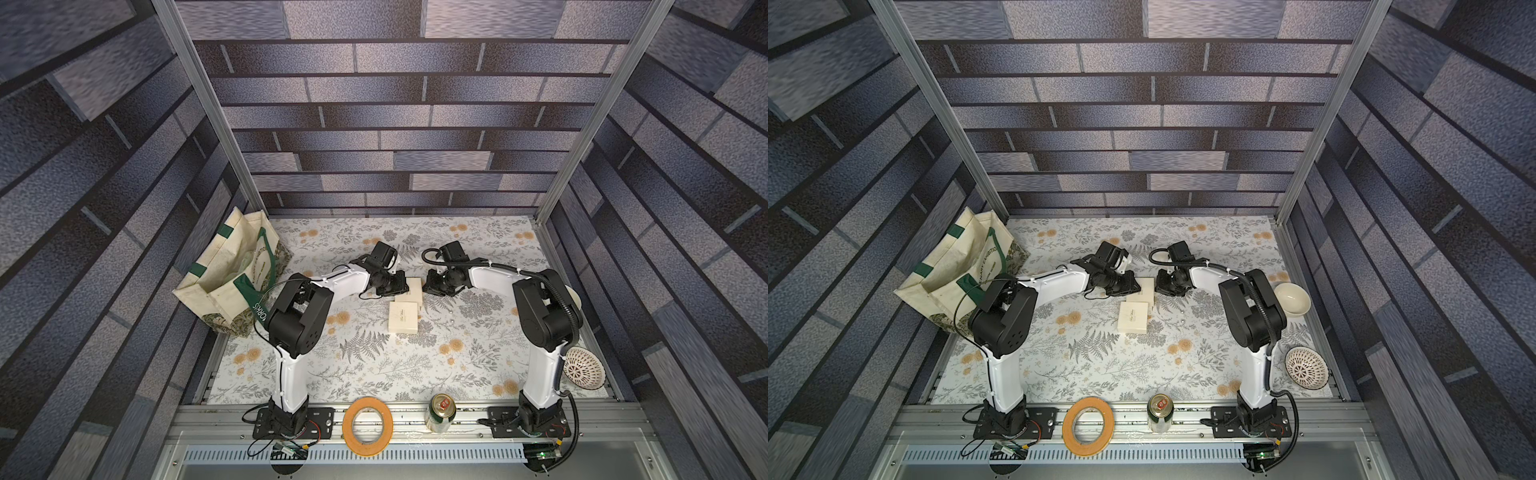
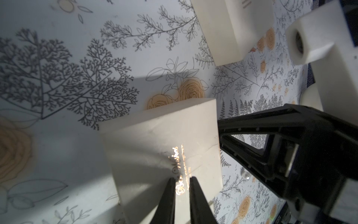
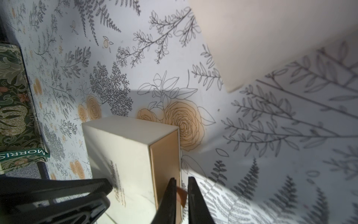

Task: Take out the earrings from the drawer-style jewelry box
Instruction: Open the drawer in the jewelry box.

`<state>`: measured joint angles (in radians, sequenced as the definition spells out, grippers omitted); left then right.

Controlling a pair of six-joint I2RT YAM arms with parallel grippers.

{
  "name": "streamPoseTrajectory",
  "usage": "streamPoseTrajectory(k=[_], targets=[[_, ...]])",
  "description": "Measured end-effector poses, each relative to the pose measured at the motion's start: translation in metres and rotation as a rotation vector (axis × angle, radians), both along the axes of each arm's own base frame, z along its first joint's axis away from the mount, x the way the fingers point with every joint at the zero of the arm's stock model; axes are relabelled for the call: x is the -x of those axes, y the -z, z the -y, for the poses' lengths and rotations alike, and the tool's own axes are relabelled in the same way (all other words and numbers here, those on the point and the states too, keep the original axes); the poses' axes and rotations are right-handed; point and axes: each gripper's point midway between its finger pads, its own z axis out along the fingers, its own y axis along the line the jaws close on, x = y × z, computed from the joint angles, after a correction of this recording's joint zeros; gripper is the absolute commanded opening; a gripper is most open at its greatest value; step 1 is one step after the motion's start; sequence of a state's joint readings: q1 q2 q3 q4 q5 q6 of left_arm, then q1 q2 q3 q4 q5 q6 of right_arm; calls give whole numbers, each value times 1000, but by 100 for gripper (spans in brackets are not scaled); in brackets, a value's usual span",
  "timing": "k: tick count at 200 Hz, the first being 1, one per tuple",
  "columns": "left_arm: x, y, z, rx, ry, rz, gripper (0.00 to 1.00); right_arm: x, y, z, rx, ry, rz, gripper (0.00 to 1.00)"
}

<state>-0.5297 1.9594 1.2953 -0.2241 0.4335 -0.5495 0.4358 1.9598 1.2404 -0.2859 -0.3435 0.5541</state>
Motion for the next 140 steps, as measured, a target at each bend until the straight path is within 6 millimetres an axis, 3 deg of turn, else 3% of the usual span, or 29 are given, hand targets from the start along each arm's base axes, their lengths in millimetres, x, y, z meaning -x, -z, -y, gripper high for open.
streamPoseTrajectory(k=[140], targets=[[0, 0, 0, 0, 0, 0, 17, 1, 5, 5, -7, 11, -7, 1]])
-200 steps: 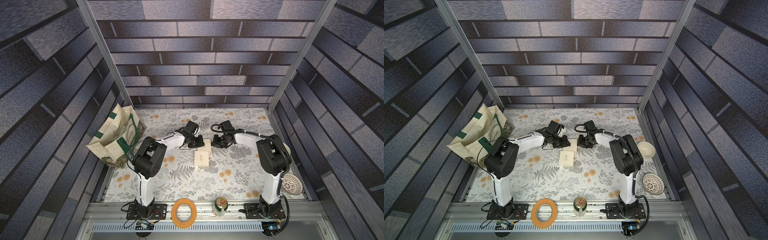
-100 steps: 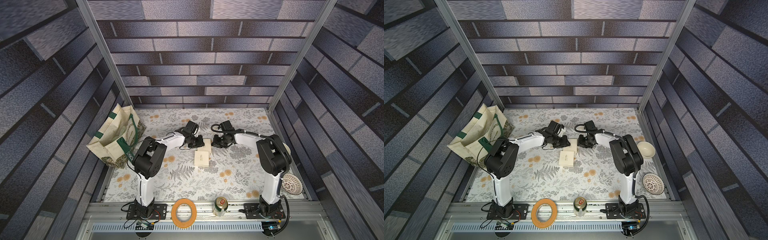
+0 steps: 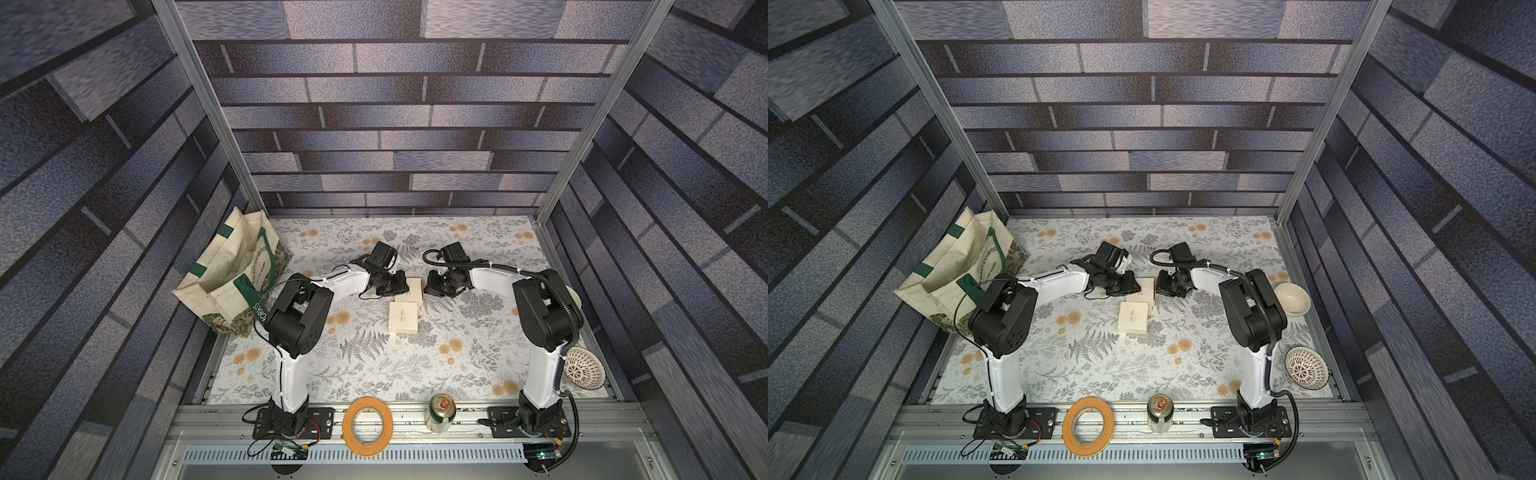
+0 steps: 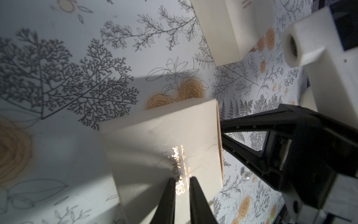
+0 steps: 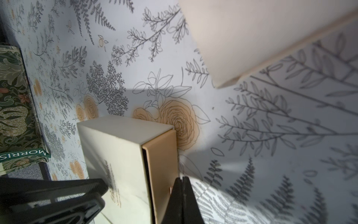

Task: Take out the earrings from the drawer-style jewelry box
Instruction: Open the drawer in the jewelry box.

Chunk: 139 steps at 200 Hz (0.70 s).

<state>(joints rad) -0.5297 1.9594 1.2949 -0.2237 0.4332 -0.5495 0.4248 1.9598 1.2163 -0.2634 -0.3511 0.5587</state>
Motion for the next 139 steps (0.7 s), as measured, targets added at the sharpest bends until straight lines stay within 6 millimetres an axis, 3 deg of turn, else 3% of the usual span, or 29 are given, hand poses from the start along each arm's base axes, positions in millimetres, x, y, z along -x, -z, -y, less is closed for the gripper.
streamPoseTrajectory(k=[139], targets=[[-2, 0, 2, 9, 1, 14, 18, 2, -3, 15, 13, 14, 13, 1]])
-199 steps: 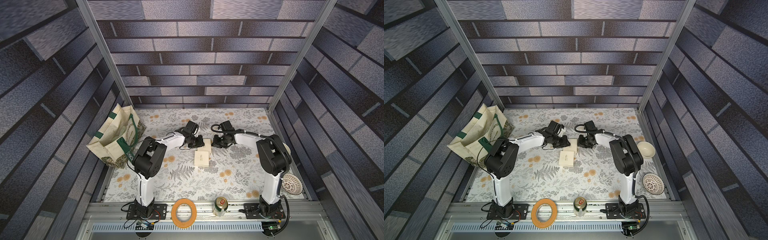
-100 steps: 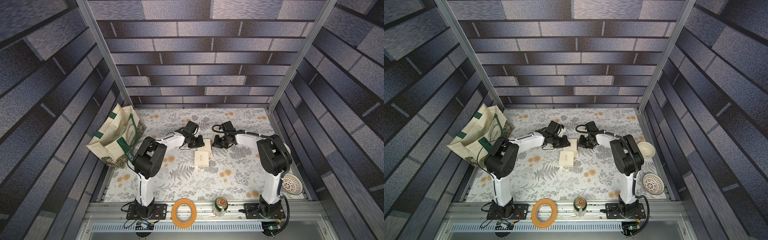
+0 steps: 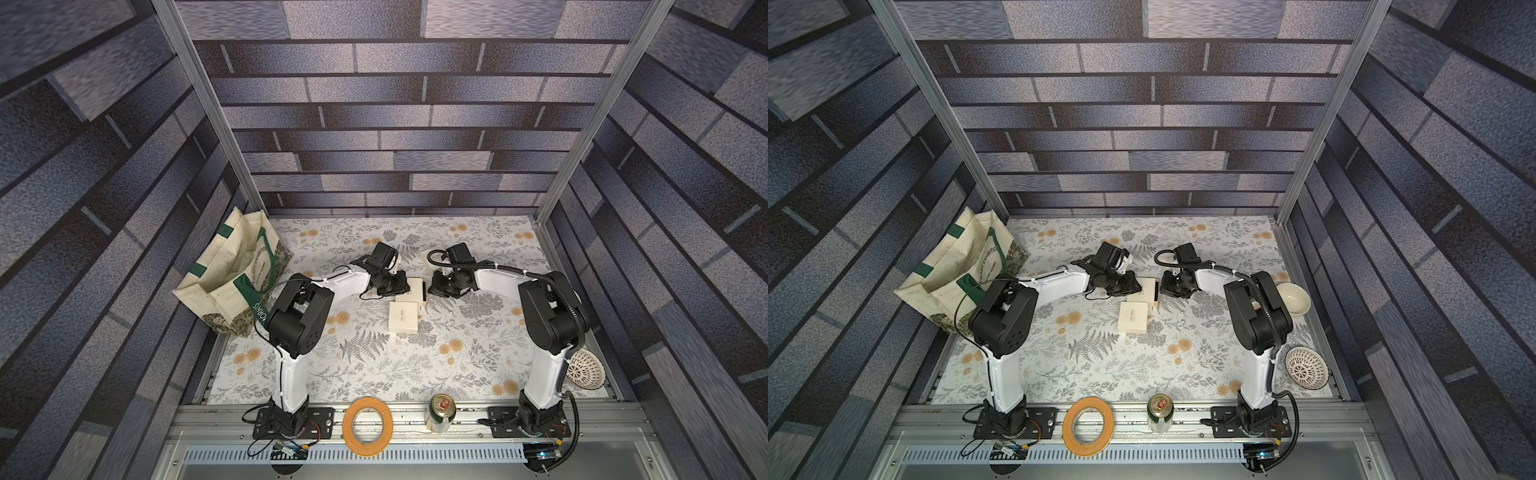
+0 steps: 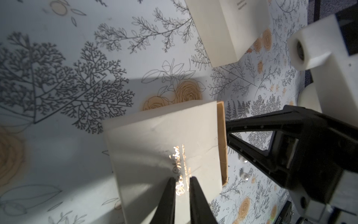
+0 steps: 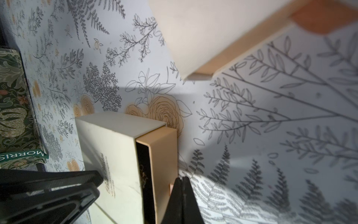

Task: Take out the earrings from the drawer-style jewelry box
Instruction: Open the drawer in the jewelry box.

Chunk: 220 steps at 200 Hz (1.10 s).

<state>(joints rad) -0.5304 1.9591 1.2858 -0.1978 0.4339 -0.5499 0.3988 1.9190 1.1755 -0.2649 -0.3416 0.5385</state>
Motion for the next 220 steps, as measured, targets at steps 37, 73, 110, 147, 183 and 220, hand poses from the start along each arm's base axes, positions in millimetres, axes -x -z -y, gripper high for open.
streamPoseTrajectory(k=[37, 73, 110, 147, 183, 220], targets=[[0, 0, 0, 0, 0, 1, 18, 0, -3, 1, 3, 0, 6, 0], [-1, 0, 0, 2, 0, 3, 17, 2, -2, 3, 11, -1, 5, 0], [-1, 0, 2, 8, 3, 7, 17, 4, -2, 6, 22, 1, 6, 0], [-1, 0, 2, 8, 3, 7, 17, 4, -5, 7, 30, 2, 13, 0], [-1, 0, 3, 13, 5, 10, 17, 5, -6, 10, 36, 3, 14, 0], [-1, 0, 3, 17, 7, 14, 17, 8, -5, 15, 47, 10, 13, 0]])
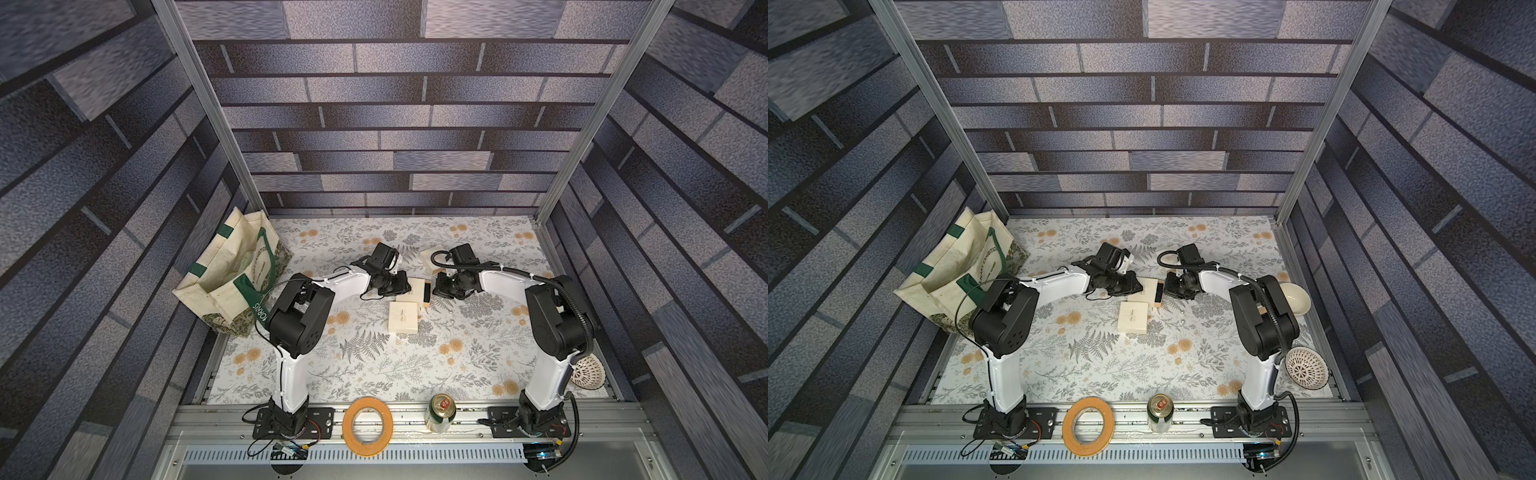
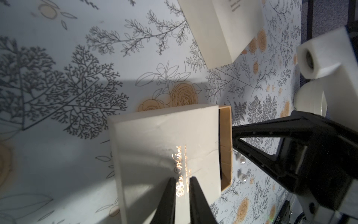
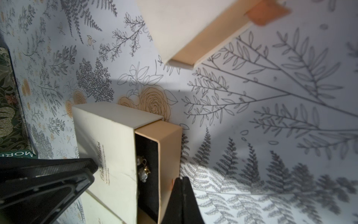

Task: Take out the earrings from the drawer-style jewelry box
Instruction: Open the drawer in the jewelry box.

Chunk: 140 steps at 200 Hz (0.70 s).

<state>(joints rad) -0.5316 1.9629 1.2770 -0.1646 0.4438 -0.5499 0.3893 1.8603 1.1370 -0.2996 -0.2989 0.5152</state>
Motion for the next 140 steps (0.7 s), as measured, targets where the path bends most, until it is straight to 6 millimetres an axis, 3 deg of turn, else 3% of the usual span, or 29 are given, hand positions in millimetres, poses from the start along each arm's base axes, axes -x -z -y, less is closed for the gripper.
streamPoseTrajectory(k=[140], targets=[[0, 0, 0, 1, 1, 1, 17, 5, 2, 10, 9, 9, -6, 0]])
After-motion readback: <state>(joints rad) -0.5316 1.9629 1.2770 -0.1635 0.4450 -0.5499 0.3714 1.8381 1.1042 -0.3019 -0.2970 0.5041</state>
